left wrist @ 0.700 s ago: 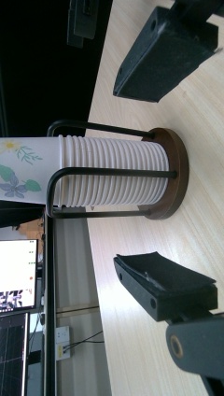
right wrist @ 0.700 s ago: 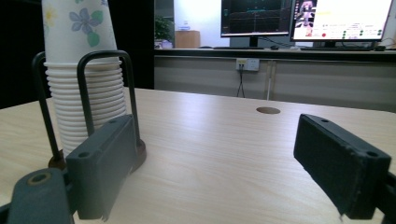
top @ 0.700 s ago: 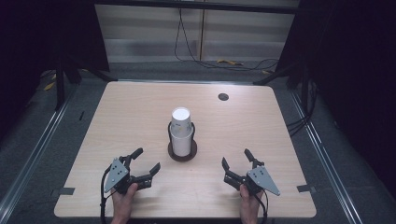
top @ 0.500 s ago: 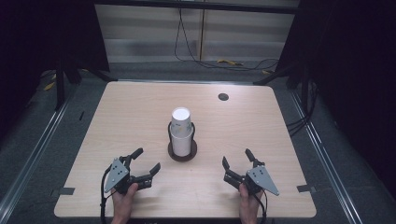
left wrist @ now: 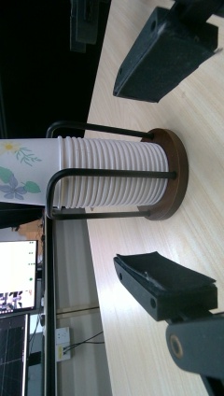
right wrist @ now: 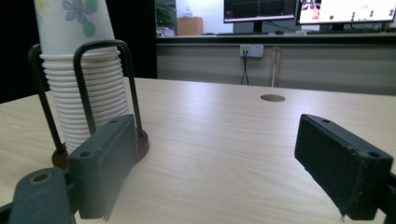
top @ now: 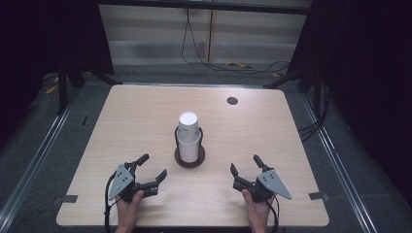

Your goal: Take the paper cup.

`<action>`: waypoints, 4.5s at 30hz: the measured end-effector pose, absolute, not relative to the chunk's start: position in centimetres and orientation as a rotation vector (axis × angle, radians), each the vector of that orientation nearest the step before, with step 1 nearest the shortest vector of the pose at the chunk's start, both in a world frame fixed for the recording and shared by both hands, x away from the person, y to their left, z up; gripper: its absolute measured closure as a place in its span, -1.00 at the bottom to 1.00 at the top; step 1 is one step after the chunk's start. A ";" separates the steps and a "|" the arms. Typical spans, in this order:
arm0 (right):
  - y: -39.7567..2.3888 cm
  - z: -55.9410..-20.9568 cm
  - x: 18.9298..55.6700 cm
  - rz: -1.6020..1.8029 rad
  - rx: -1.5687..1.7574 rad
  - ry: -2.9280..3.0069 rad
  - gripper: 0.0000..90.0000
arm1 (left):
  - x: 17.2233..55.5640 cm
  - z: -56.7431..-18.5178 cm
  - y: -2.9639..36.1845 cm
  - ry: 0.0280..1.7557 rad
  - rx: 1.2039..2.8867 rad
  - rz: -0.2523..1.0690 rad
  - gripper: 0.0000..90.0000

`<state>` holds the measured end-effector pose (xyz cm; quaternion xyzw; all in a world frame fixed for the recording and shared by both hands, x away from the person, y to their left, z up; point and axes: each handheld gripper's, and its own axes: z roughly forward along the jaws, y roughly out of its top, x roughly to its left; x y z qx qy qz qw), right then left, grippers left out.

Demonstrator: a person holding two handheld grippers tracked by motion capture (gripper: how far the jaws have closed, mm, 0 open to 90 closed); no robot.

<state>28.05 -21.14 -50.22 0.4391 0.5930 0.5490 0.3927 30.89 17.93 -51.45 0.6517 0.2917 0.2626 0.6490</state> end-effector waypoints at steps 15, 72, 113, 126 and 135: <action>-20.3 -48.6 29.6 1.410 1.029 1.706 -0.70 | 30.8 -51.5 18.0 0.653 1.474 0.593 -0.65; -14.8 -39.8 37.0 1.586 0.803 2.106 -0.68 | 30.8 -51.5 17.7 0.607 1.495 0.531 -0.65; -10.4 -37.1 42.6 1.443 0.814 2.371 -0.48 | 30.8 -51.5 17.8 0.606 1.492 0.527 -0.65; -9.4 -37.4 43.1 1.424 0.812 2.385 -0.36 | 30.8 -51.5 17.8 0.600 1.493 0.527 -0.65; -8.4 -36.8 43.2 1.391 0.806 2.396 -0.27 | 30.8 -51.5 17.9 0.598 1.497 0.524 -0.65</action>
